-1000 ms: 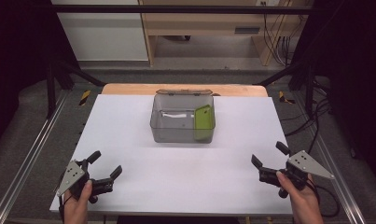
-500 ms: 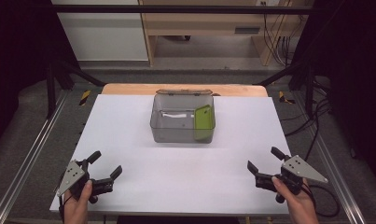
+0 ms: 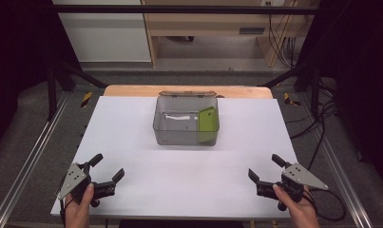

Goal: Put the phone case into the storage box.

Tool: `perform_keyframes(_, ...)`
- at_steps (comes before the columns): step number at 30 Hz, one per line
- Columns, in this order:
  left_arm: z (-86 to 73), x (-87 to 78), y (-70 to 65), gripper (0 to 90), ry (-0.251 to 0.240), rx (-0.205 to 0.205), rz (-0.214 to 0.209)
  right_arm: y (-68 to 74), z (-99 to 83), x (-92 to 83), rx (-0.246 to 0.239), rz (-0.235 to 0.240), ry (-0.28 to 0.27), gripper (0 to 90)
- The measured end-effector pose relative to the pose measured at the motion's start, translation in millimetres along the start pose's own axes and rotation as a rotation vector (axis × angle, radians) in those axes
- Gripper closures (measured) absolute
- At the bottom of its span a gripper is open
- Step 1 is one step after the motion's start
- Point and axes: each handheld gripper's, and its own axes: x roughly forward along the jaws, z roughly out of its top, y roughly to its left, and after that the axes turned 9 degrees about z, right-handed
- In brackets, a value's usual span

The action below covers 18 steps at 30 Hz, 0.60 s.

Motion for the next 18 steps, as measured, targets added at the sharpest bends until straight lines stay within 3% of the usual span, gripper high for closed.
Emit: perform_keyframes(18,0.1,-0.2,0.3,1.6,-0.003,-0.001,0.000,8.1,-14.3,10.2,0.010,0.026,0.016,2.9)
